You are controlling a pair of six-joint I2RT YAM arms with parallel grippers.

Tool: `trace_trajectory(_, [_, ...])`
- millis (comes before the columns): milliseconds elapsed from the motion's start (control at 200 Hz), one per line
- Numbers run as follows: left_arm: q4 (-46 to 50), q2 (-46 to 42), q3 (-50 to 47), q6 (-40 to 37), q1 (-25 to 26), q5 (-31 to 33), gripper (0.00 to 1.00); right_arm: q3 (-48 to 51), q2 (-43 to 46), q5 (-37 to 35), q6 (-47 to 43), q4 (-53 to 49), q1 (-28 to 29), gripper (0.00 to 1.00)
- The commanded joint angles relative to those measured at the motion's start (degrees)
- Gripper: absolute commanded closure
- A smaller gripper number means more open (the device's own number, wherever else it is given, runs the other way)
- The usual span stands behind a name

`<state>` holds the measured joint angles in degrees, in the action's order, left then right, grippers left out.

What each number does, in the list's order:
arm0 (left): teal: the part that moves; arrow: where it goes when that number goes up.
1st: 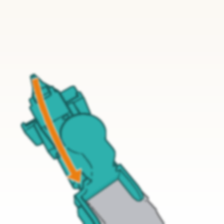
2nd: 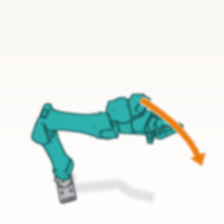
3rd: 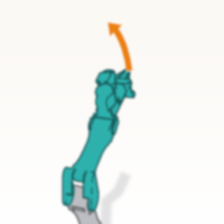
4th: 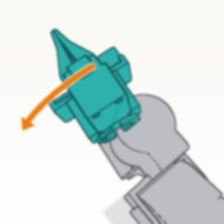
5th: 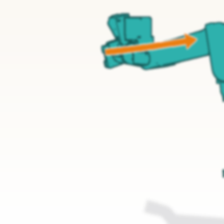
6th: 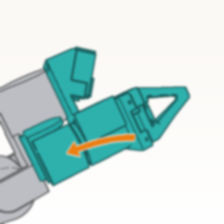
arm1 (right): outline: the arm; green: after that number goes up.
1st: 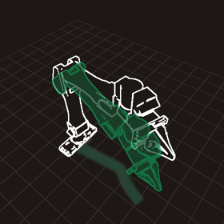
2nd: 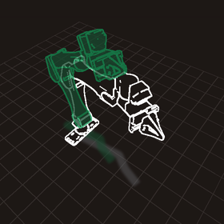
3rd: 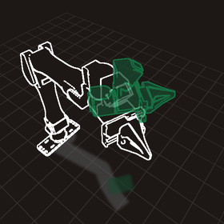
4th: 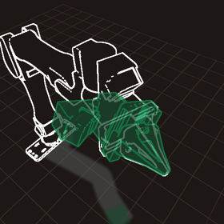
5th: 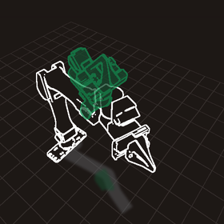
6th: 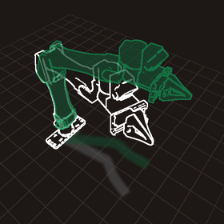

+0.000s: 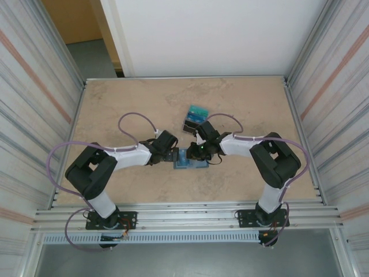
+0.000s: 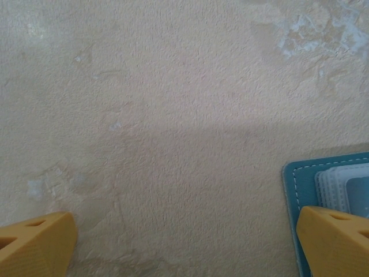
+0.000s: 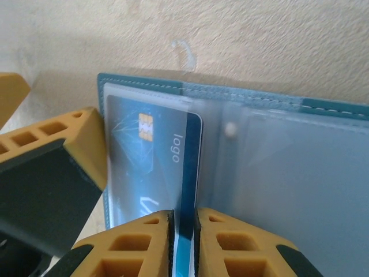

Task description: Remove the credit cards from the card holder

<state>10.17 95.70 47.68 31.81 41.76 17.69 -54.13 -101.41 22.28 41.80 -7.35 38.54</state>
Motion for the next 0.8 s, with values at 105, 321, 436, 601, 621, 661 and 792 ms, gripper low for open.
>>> trace_trajectory(105, [2.53,1.28,0.58,0.73,0.56,1.12,0.01,2.14,4.55,3.83,2.72,3.84,-0.83,0.81])
trace_trajectory(321, [3.17,1.08,0.66,0.67,1.06,1.5,0.01,4.77,2.46,7.17,5.79,10.96,-1.32,0.81])
trace_trajectory(436, [3.27,1.07,0.64,0.71,1.37,1.62,0.01,5.9,1.13,8.73,7.27,15.31,-1.34,0.81])
trace_trajectory(601, [3.48,0.76,0.75,0.77,1.73,1.78,0.01,7.06,-0.55,10.44,8.94,20.12,-1.28,0.76])
trace_trajectory(621, [3.46,0.79,0.86,0.84,1.74,1.89,0.01,7.17,-0.76,10.44,9.0,20.45,-1.29,0.76])
trace_trajectory(661, [3.69,0.67,0.84,0.79,1.87,1.88,0.01,7.23,-1.11,10.43,9.24,21.0,-1.31,0.76])
trace_trajectory(792, [4.33,0.46,1.17,0.89,2.19,2.43,0.01,8.03,-2.07,10.71,10.2,23.67,-1.59,0.75])
